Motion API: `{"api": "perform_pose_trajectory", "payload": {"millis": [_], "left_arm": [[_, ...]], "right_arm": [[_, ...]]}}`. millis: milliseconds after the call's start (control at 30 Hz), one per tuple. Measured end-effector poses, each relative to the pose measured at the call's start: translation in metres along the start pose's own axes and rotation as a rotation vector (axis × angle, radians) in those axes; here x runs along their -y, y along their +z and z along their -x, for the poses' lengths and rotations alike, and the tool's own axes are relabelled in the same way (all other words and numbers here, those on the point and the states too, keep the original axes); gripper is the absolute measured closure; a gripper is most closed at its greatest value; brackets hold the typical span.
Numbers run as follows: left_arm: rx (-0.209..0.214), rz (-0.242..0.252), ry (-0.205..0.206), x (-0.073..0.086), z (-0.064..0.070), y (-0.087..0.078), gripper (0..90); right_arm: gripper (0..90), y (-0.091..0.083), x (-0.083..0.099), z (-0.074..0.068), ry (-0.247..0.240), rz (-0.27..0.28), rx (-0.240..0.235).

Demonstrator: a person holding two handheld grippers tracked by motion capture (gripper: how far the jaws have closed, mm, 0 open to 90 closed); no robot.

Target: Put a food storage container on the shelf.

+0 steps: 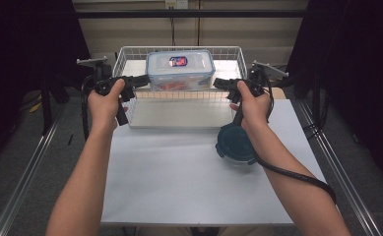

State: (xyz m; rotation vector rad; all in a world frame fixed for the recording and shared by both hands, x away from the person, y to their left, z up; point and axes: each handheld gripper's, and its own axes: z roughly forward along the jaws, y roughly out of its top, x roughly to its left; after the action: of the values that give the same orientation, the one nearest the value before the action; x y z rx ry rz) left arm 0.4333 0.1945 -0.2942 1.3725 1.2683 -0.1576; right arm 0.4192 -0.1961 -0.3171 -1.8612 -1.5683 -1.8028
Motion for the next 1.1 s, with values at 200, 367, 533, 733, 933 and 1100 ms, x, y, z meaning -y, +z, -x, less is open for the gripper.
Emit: {"api": "perform_pose_trajectory", "payload": {"millis": [200, 367, 533, 733, 933, 1100], "left_arm": [[-0.026, -0.041, 0.017, 0.006, -0.002, 0.011, 86.8], [-0.038, -0.033, 0.023, 0.009, -0.001, 0.023, 89.4], [-0.051, -0.017, 0.024, 0.006, -0.003, 0.025, 89.6], [-0.063, 0.004, 0.018, 0.004, -0.004, 0.028, 89.5], [-0.071, 0.018, 0.017, 0.002, -0.006, 0.031, 89.3], [-0.073, 0.032, 0.011, 0.001, -0.007, 0.031, 87.1]], "right_arm": [[90.0, 0.009, 0.002, -0.002, -0.025, -0.029, -0.009], [90.0, 0.022, 0.003, -0.007, -0.035, -0.049, -0.011], [90.0, 0.028, 0.001, -0.009, -0.039, -0.042, -0.005], [90.0, 0.033, 0.001, -0.01, -0.052, -0.04, 0.008], [90.0, 0.036, 0.0, -0.012, -0.062, -0.036, 0.011], [90.0, 0.037, 0.002, -0.014, -0.072, -0.038, 0.005]]}}
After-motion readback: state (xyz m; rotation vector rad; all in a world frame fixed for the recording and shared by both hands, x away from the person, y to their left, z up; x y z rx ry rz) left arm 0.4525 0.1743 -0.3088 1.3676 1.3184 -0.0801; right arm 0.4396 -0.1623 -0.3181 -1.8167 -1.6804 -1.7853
